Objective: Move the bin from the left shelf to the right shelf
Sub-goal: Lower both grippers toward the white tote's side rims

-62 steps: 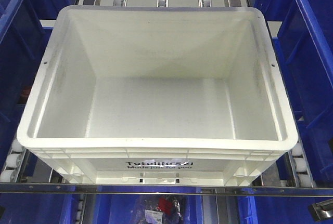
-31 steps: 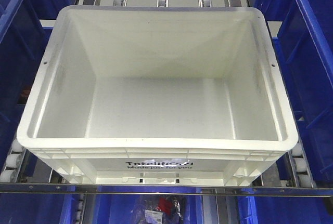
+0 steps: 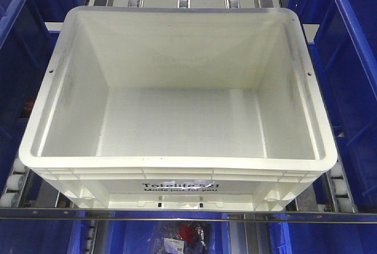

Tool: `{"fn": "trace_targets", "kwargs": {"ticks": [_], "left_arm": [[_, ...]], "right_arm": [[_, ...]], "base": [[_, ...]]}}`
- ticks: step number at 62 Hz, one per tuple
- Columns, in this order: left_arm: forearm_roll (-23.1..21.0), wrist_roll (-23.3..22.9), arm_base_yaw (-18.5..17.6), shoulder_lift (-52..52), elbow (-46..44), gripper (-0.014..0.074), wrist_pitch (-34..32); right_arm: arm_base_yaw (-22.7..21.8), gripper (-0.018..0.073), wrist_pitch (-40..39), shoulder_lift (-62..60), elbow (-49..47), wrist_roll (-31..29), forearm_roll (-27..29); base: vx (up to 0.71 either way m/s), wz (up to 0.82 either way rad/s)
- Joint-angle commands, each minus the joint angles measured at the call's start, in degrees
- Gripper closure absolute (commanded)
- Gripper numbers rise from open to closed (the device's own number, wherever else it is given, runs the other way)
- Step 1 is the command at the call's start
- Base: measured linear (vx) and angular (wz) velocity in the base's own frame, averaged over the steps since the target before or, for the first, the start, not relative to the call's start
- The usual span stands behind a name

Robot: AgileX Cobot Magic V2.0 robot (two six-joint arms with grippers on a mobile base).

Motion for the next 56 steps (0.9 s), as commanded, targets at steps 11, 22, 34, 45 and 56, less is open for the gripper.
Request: {"fn": "trace_targets", "kwargs": {"ticks": [11,22,34,45,56], "left_arm": [[-0.65,-0.53,-0.19,24.85,-16.95,0.0604,7.94],[-0.65,-0.53,-0.19,34.20,-22.34,0.0604,7.73],[-5.06,-0.53,-0.19,35.82,-22.97,0.0604,7.12],[-8.56,-0.53,-0.19,35.82,-22.97,0.0604,7.57],[-6.38,-0.58,-0.19,36.59,-26.39,0.0601,13.73]], "right_arm": [[-0.06,0.0567,12.09,24.63,-21.25,-0.67,0.64],[-0.06,0.0567,16.00,36.38,-30.08,-0.67,0.75],[-0.06,0.0567,13.29,40.08,-30.70,-0.50,3.32],[-0.06,0.0567,13.28,40.72,-30.70,-0.48,3.32],[-0.06,0.0567,15.08,40.72,-30.70,-0.48,3.32]], "base": [[0.00,0.00],[0.00,0.00],[0.00,0.00],[0.00,0.00],[0.00,0.00]]}}
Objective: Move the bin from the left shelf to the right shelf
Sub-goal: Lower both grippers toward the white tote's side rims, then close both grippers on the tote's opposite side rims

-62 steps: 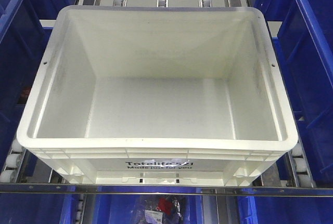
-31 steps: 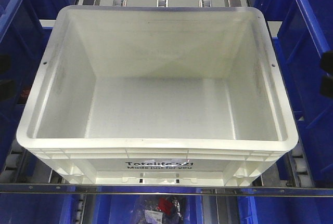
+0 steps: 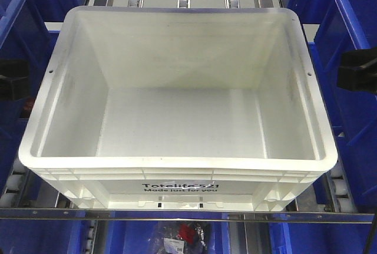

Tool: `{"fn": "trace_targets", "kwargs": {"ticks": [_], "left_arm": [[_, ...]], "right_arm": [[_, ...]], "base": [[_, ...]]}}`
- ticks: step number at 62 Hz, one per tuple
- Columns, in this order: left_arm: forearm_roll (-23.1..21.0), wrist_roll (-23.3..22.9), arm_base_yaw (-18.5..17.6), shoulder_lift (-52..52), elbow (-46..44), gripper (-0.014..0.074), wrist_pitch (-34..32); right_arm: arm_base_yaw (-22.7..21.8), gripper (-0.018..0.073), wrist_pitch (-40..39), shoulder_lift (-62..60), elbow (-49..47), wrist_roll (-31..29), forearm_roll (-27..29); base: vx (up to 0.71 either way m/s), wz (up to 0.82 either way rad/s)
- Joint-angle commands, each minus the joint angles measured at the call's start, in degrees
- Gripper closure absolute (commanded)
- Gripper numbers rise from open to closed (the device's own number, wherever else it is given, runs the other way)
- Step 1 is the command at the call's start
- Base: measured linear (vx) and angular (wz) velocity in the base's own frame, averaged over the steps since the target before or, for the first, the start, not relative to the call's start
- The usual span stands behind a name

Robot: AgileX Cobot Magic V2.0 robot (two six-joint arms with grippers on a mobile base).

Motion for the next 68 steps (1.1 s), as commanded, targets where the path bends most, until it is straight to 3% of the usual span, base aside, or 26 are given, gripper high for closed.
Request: {"fn": "trace_targets", "kwargs": {"ticks": [1,21,29,37,55,60,68], "left_arm": [[0.48,-0.53,-0.19,0.53,-4.18,0.0601,0.24],[1.93,-2.02,-0.19,6.52,-8.02,0.0594,4.62],[1.93,-2.02,-0.19,6.37,-8.02,0.0572,3.87],[1.93,-1.81,-0.19,6.37,-8.02,0.0486,3.78],[1.93,0.13,-0.24,6.42,-8.02,0.0141,3.65],[1.93,0.13,-0.24,6.42,-8.02,0.0066,3.65],[1.93,0.13,-0.24,6.42,-8.02,0.0022,3.54]], "right_arm": [[-0.06,0.0567,-2.26,-0.26,-2.04,-0.28,0.40],[-0.06,0.0563,-1.95,-0.26,-2.04,-0.28,0.30],[-0.06,0.0519,-1.89,-0.26,-2.04,-0.28,0.37],[-0.06,0.0389,-1.58,-0.26,-2.04,-0.28,1.95],[-0.06,-0.0111,-1.59,-0.26,-2.04,-0.23,3.13],[-0.06,-0.0172,-1.74,-0.26,-2.04,-0.23,3.13],[-0.06,-0.0162,-2.36,-0.26,-2.04,-0.23,3.13]], "base": [[0.00,0.00],[0.00,0.00],[0.00,0.00],[0.00,0.00],[0.00,0.00],[0.00,0.00],[0.00,0.00]]}}
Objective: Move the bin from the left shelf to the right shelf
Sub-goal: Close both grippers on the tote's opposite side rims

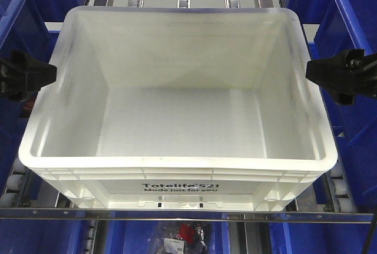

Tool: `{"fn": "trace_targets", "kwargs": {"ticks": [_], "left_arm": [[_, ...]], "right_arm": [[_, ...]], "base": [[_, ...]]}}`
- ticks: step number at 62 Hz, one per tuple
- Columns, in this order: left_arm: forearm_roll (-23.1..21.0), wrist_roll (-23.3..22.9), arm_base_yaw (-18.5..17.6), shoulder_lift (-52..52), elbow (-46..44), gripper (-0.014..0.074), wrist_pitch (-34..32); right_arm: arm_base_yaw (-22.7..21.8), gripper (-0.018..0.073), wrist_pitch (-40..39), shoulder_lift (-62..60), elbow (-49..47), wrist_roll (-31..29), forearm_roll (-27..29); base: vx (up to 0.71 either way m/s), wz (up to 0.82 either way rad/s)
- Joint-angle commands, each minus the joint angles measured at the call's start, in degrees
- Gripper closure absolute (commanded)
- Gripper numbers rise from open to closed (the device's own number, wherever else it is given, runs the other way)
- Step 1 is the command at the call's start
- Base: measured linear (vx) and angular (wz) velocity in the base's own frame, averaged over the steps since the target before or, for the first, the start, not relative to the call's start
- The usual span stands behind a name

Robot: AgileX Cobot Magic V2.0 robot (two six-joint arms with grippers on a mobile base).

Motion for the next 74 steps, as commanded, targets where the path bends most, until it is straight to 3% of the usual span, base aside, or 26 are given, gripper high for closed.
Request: {"fn": "trace_targets", "kwargs": {"ticks": [1,20,32,54,74], "left_arm": [[-0.81,0.01,-0.24,-0.74,-2.02,0.0022,-3.39],[-2.27,-1.31,-0.18,-0.74,-2.02,0.0022,-0.72],[1.86,-5.86,-0.18,1.79,-4.84,0.0022,3.45],[4.78,-6.46,-0.18,12.47,-15.61,0.0022,8.28],[4.71,-6.46,-0.18,17.71,-17.54,0.0022,9.19]], "right_arm": [[-0.06,-0.0160,-4.16,-0.26,-2.04,-0.28,0.80],[-0.06,-0.0111,-3.06,0.05,-2.11,0.00,1.90],[-0.06,-0.0107,2.18,6.10,-5.66,-0.69,3.17],[-0.06,-0.0098,6.39,15.62,-14.67,-0.81,2.66],[-0.06,-0.0090,9.03,21.58,-17.90,-0.76,2.04]], "base": [[0.00,0.00],[0.00,0.00],[0.00,0.00],[0.00,0.00],[0.00,0.00]]}}
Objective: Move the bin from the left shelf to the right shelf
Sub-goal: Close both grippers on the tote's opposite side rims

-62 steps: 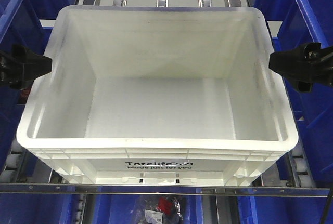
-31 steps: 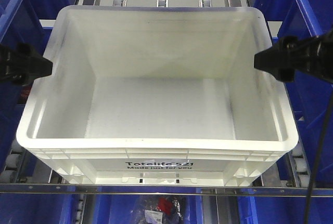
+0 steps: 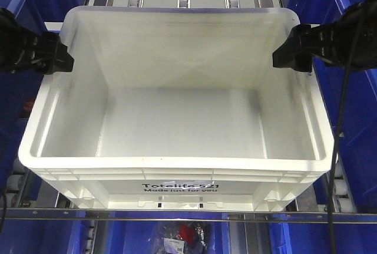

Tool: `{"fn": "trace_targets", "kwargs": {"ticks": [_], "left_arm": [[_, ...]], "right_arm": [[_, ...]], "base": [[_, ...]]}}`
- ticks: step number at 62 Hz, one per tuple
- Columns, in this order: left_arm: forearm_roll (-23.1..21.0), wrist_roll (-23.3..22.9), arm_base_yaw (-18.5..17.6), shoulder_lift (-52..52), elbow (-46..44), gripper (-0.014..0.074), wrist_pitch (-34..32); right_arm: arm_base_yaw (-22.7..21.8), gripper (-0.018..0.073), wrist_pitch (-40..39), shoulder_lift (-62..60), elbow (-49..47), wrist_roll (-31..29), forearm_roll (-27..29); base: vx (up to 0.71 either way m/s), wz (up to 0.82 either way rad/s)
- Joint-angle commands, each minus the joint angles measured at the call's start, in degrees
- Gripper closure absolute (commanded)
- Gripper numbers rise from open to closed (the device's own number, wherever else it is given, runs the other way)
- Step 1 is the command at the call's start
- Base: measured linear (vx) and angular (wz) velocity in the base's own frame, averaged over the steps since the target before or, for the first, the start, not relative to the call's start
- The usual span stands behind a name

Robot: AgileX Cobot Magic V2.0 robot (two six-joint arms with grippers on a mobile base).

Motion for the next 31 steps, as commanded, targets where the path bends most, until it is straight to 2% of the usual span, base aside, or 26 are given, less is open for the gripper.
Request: {"fn": "trace_targets", "kwargs": {"ticks": [1,15,31], "left_arm": [[-0.53,-0.48,-0.18,-0.10,-2.10,0.0022,-2.60],[-3.60,-0.48,-0.24,2.98,-2.10,0.0022,-3.70],[-3.52,-0.48,-0.24,4.47,-2.10,0.0022,-4.22]], "right_arm": [[-0.06,-0.0090,-2.09,-0.13,-1.97,-0.60,0.24],[-0.06,-0.0083,-2.10,2.50,-1.97,-0.60,0.16],[-0.06,-0.0077,-2.20,5.06,-1.91,-0.60,0.16]], "base": [[0.00,0.00],[0.00,0.00],[0.00,0.00]]}}
